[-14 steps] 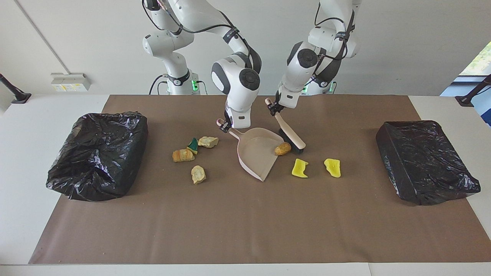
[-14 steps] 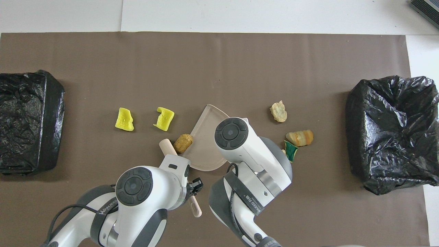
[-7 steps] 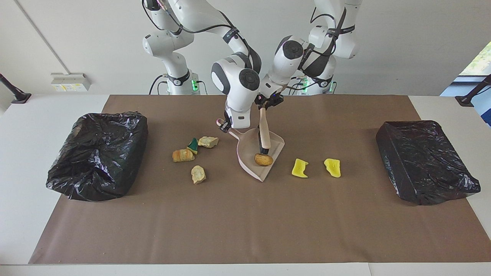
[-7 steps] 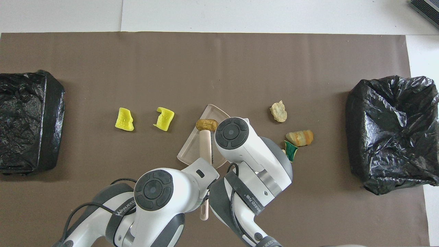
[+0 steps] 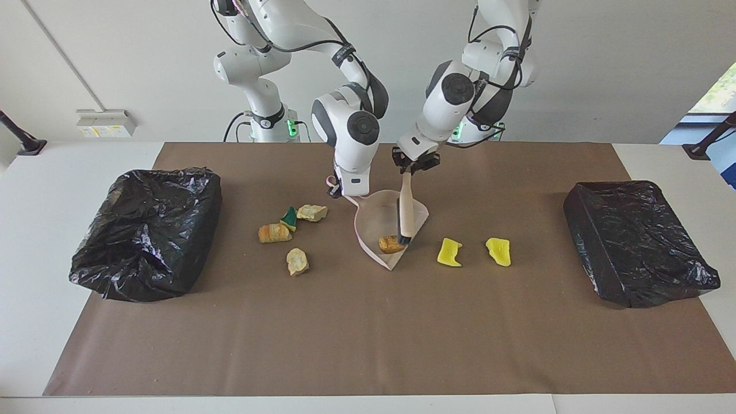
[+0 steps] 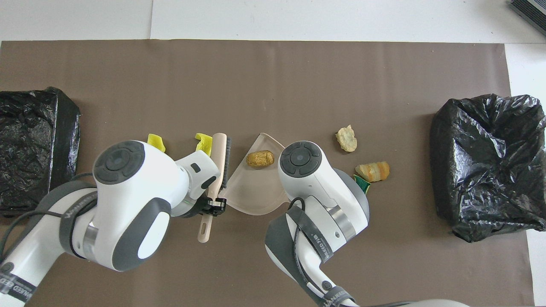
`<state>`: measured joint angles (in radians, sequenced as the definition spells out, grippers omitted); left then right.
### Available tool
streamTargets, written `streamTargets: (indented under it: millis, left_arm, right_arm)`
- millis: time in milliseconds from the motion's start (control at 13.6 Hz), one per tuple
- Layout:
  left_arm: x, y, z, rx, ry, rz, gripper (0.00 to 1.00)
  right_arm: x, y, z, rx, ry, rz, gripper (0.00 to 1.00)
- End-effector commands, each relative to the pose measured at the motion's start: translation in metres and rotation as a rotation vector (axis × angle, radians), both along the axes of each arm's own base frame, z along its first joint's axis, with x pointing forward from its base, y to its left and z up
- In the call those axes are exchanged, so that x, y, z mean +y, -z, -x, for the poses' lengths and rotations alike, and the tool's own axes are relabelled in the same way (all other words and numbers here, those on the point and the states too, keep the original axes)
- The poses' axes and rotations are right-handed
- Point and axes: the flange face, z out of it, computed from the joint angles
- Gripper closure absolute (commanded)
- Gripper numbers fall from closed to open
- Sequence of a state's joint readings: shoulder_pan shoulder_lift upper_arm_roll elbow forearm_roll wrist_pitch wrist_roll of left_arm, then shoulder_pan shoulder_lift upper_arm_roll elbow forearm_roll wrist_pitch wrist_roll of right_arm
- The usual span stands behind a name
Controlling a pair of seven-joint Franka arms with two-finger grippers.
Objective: Sweep and dump trash in bin
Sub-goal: 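Move the brush with the left gripper behind the yellow sponges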
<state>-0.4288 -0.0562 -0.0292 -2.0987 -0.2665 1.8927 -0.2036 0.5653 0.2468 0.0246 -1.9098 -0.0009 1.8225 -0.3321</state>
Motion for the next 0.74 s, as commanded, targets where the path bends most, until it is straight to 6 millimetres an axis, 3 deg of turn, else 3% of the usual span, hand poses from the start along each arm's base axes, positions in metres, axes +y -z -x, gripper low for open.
streamTargets:
  millis: [0,147,368,515,663]
  left_arm:
    - [0.044,-0.026,-0.029,-0.019,0.082,-0.014,1.00]
    - [0.058,-0.027,-0.040,-0.078,0.168,-0.116,1.00]
    - [0.102,-0.028,-0.079,-0.081,0.127,-0.139,1.00]
    - [0.130,-0.021,-0.106,-0.085,0.230,-0.191,1.00]
    - [0.176,-0.015,-0.132,-0.089,0.292,-0.209,1.00]
  right_arm:
    - [-0.003,0.001,0.005,0.007,0.014,-0.018,1.00]
    - [-0.002,0.000,0.006,0.004,0.012,-0.020,1.00]
    - [-0.002,0.001,0.005,0.003,0.013,-0.020,1.00]
    - [-0.002,0.001,0.005,0.002,0.012,-0.021,1.00]
    - [-0.002,0.001,0.005,0.000,0.012,-0.022,1.00]
